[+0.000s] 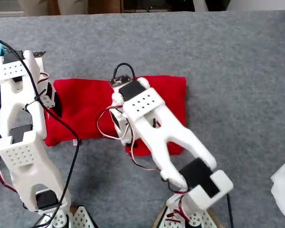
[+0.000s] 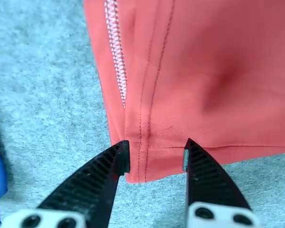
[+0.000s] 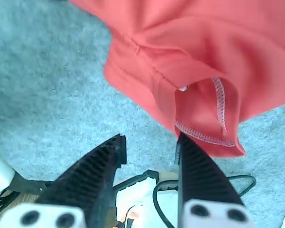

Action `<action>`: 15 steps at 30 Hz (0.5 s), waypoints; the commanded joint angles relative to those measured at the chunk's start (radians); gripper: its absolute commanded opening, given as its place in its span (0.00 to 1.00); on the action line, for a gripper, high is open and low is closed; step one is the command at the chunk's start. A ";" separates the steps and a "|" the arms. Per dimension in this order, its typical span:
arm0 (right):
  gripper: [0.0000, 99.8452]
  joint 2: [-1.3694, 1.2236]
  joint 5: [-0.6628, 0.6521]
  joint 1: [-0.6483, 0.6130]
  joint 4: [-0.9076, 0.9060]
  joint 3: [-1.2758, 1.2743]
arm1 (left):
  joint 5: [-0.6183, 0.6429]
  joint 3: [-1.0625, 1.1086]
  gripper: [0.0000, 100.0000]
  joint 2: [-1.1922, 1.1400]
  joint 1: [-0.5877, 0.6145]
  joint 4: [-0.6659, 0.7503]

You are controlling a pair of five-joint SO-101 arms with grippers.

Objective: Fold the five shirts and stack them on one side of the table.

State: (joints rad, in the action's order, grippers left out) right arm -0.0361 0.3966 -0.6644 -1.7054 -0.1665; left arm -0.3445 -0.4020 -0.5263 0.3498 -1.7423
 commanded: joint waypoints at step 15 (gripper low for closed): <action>0.10 -0.013 -0.006 0.255 0.311 0.030 | -0.011 -0.037 0.20 0.015 0.012 -0.017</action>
State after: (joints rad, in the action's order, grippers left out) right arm -0.0253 0.3966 -0.4618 -1.4400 -0.1665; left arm -0.3445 -0.4020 -0.5263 0.3498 -1.7423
